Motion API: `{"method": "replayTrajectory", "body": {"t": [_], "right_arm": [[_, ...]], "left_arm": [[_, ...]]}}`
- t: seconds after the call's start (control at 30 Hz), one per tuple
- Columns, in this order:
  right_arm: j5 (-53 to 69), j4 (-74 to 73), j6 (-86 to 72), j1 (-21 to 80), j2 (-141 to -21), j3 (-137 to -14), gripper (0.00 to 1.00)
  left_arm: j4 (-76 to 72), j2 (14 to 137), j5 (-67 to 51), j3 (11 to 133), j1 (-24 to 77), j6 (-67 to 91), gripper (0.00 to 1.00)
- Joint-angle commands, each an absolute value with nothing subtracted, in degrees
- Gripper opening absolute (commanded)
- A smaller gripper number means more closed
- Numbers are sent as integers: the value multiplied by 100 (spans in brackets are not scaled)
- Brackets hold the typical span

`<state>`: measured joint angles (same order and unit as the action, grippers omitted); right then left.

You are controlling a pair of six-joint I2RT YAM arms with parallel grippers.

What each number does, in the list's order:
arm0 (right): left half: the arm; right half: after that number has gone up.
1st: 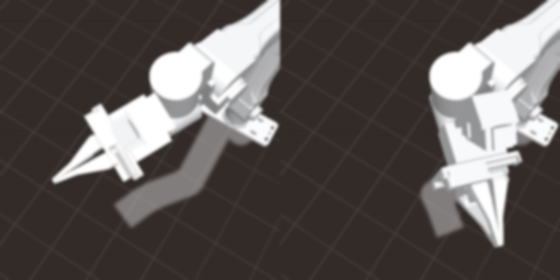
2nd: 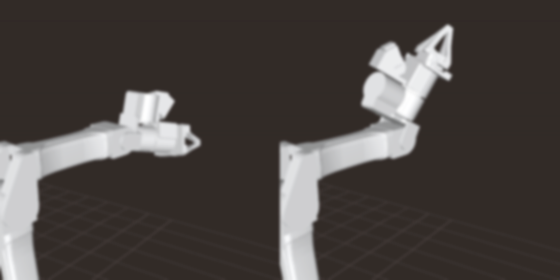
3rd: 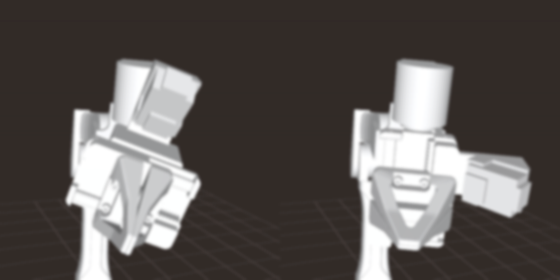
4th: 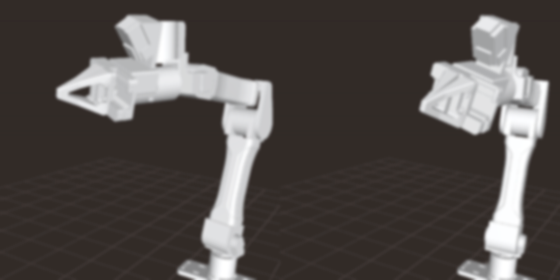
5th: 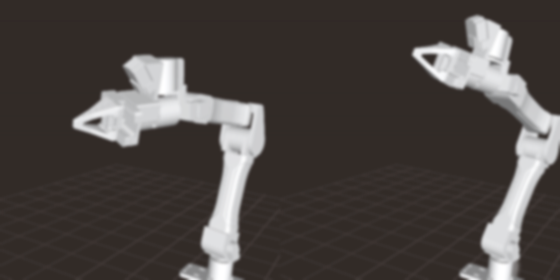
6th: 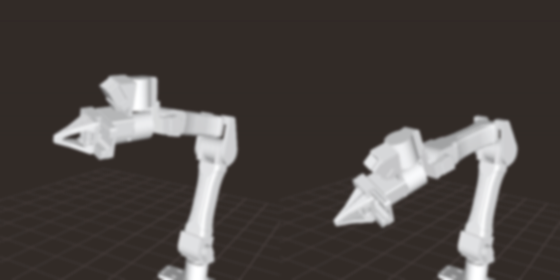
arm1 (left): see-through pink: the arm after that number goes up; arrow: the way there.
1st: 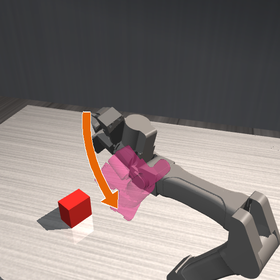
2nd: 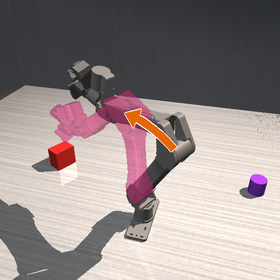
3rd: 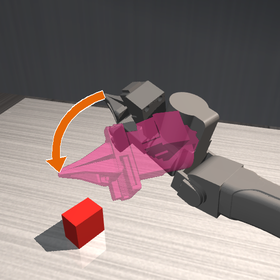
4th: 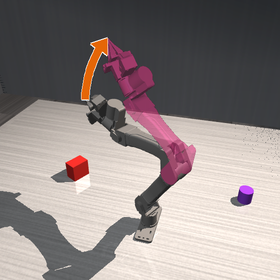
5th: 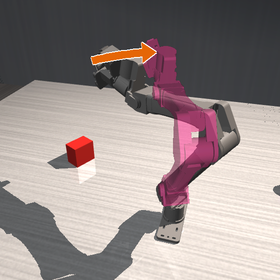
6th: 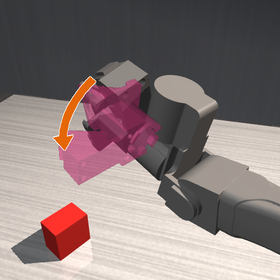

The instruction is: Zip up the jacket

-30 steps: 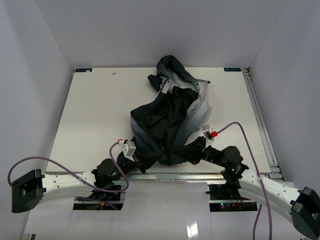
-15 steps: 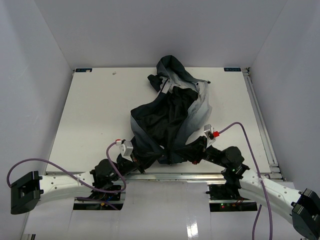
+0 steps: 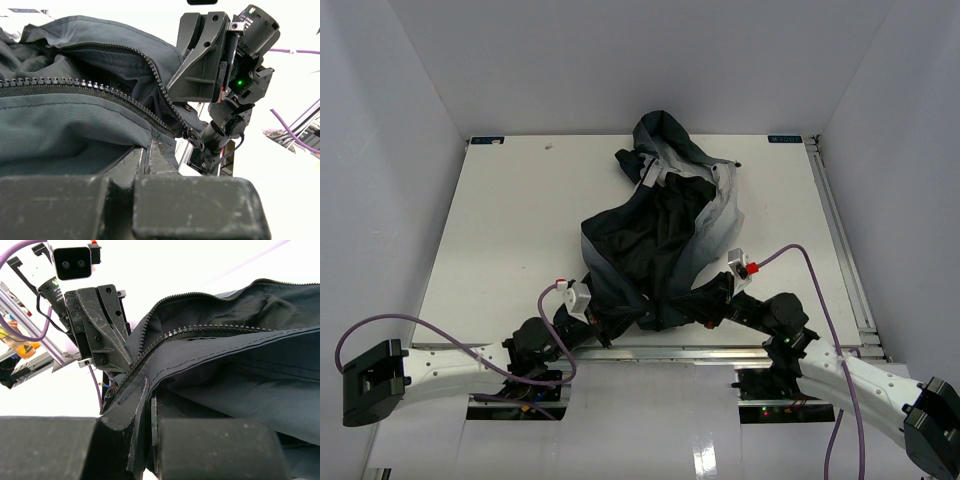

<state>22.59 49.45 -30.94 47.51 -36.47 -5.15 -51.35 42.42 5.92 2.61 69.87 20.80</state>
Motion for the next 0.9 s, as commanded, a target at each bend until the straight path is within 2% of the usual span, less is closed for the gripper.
{"method": "replayTrajectory", "body": {"t": [0.0,0.87], "right_arm": [[2250,5098,-3061,4711,-3636,-729,8],[2319,5080,-3094,4668,-3639,-694,8]], "left_arm": [[-5385,4271,406,-611,6979,2048,0],[-5247,3913,510,-668,6979,2128,0]]}}
